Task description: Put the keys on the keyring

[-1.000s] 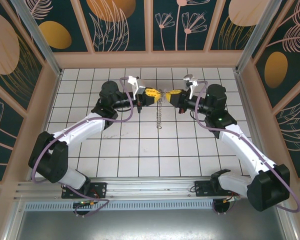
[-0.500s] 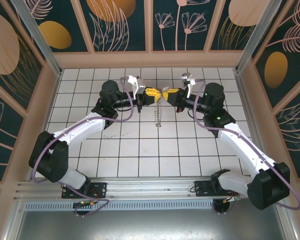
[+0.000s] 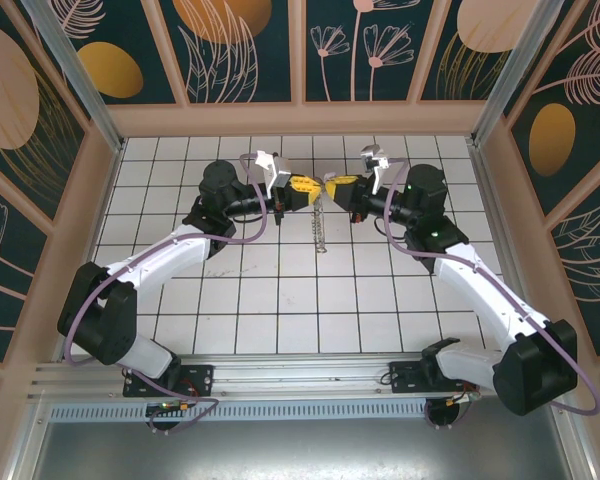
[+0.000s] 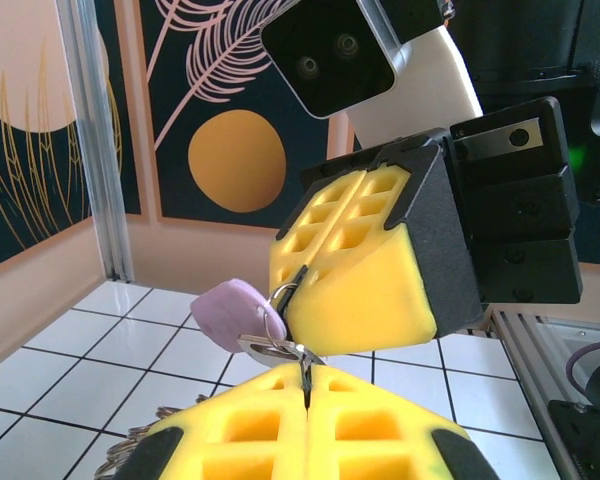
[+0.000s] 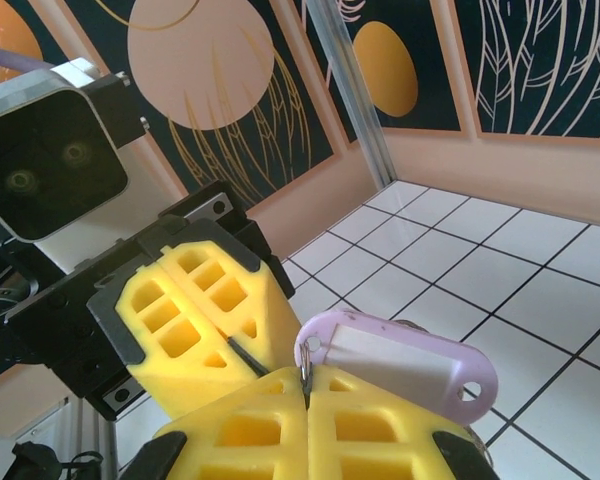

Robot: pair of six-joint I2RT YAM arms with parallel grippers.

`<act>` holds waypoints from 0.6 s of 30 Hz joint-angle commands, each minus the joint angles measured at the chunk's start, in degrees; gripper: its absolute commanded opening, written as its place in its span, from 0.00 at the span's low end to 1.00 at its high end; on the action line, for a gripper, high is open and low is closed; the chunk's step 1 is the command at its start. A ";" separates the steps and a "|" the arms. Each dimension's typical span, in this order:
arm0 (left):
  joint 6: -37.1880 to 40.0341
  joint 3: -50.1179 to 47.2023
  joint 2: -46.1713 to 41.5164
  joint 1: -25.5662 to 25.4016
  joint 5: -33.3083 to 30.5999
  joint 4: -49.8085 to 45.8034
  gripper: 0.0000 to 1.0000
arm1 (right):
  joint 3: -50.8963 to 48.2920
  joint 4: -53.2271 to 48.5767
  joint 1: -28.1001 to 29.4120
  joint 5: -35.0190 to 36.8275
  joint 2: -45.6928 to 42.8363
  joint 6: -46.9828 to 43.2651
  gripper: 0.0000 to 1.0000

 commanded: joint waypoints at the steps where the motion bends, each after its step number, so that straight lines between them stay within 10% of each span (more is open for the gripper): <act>1: 0.06 1.62 -0.21 -0.44 1.39 2.76 0.00 | 1.52 -0.68 0.75 0.17 0.92 -1.45 0.00; 18: 3.18 1.66 -0.43 -0.46 -0.31 -0.27 0.00 | 1.89 -16.15 1.61 11.74 -2.58 -6.80 0.00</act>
